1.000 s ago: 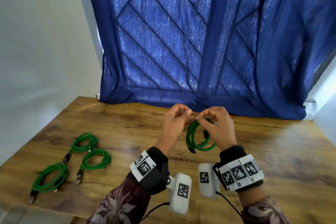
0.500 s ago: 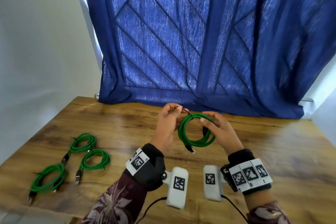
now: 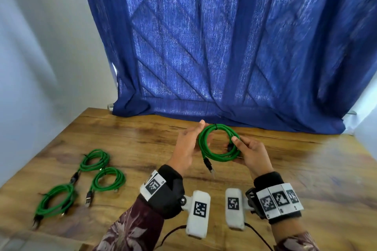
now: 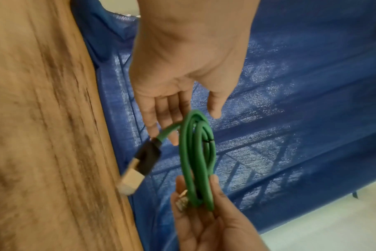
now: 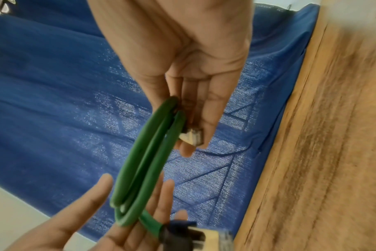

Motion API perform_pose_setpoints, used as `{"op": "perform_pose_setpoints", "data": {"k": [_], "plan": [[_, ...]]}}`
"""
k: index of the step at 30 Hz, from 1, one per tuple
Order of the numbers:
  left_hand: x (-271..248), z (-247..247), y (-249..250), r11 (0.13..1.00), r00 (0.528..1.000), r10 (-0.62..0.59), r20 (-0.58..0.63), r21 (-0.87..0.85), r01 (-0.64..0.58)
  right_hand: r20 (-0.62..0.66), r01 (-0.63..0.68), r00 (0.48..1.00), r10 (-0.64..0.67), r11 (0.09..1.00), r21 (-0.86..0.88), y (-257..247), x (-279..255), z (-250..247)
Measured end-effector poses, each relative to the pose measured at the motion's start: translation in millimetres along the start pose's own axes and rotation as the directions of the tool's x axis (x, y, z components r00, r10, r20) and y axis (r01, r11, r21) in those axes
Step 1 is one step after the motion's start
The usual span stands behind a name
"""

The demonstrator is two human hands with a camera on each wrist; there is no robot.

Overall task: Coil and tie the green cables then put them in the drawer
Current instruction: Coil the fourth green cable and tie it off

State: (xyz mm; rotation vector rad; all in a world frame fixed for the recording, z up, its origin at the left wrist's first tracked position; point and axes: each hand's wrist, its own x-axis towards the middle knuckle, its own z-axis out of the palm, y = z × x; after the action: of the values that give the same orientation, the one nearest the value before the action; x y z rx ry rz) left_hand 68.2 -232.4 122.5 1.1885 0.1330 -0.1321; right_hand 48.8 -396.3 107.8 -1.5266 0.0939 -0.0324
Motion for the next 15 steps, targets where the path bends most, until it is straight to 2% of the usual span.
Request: {"op": "perform_pose_setpoints", "data": {"k": [3,8,15], "plan": [[-7,-18,-8,0.989,0.999,-0.019,0.039,0.148,0.013,-0.061,-0.005,0.998,0.006,1.0,0.007,6,4,4],[-8,-55,-16,0.991,0.996,-0.072,-0.058,0.106,0.078,-0.069,-0.049,0.996,0.048,0.999,-0.015,23,14,29],[3,-113,-11,0.992,0.968,-0.104,-0.227,0.048,0.118,-0.052,-0.103,0.994,0.1,0.992,-0.067,47,32,94]]}}
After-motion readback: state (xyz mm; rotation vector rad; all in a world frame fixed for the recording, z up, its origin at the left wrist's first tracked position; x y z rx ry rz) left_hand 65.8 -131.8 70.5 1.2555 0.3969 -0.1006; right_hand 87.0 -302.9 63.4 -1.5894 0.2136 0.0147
